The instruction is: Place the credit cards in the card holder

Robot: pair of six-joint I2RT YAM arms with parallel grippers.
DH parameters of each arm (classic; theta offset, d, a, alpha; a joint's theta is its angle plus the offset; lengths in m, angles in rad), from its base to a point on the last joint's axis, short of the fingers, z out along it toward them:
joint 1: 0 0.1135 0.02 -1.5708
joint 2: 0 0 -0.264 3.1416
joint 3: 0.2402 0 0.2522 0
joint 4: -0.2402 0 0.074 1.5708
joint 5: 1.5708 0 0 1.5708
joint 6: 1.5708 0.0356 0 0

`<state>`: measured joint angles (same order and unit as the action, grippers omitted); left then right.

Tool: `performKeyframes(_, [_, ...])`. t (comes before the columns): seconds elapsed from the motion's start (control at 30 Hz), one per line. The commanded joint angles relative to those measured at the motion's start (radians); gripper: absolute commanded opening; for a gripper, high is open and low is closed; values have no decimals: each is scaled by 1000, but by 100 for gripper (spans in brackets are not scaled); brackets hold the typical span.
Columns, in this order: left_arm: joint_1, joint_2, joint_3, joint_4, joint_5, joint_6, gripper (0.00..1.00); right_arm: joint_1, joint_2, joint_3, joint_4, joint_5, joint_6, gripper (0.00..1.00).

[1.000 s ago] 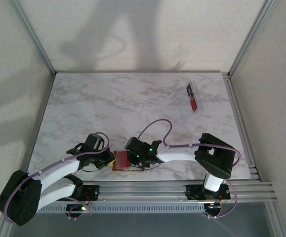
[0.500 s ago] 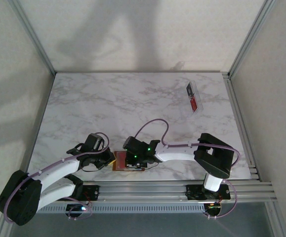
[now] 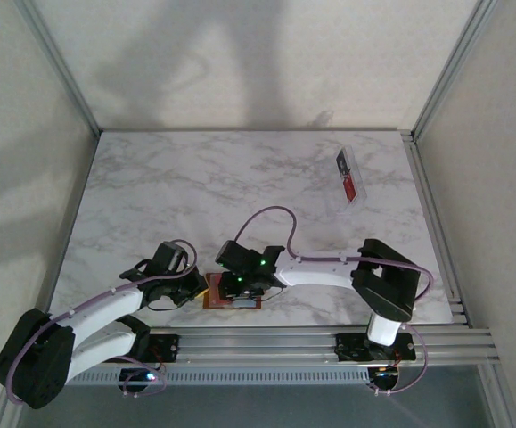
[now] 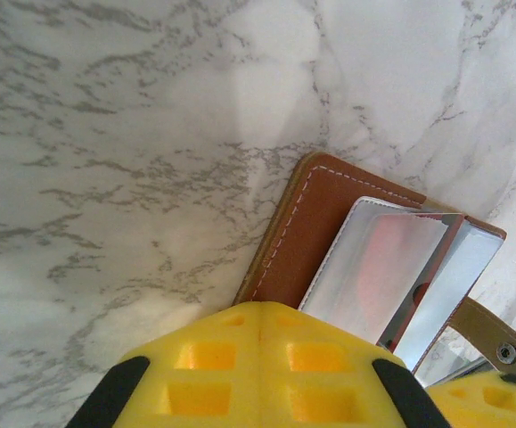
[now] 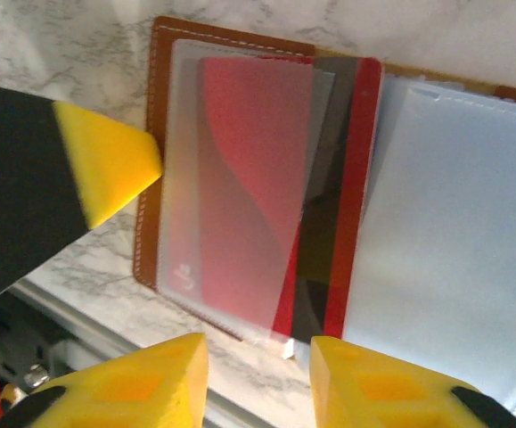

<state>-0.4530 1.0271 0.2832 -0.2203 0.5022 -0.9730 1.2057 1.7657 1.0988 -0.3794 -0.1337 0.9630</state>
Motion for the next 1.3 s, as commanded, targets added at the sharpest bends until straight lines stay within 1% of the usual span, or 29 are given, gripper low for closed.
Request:
performKeyframes(0.0, [-13,10,-36,-48,-8,-1,1,-7,45,33,-78,26,-59,39])
performKeyframes(0.07, [-13,13,-38,-45,-6,0,1,-6,53,28,-59,6,-64,39])
performKeyframes(0.17, [-13,18,-37,-46,-5,3,1,-5,63,24,-35,-30,-69,34])
performKeyframes(0.23, [-12,23,-38,-43,-5,3,1,-4,64,27,-32,-40,-73,30])
performKeyframes(0.37, [-13,28,-41,-35,-2,0,1,1,62,33,-19,-57,-85,16])
performKeyframes(0.43, [-12,29,-41,-36,-1,0,1,4,62,43,-22,-64,-90,13])
performKeyframes(0.5, [-14,28,-41,-36,-1,0,1,5,66,50,-26,-73,-97,13])
performKeyframes(0.6, [-13,28,-41,-37,-2,-2,0,11,66,58,-27,-86,-105,16])
performKeyframes(0.87, [-13,28,-44,-36,-7,-3,0,14,74,56,-3,-132,-109,17])
performKeyframes(1.1, [-13,18,-49,-36,-11,-10,0,-8,35,48,-30,-142,-137,33])
performKeyframes(1.27, [-12,19,-44,-36,-11,-7,0,-67,-9,33,-52,-98,-166,38])
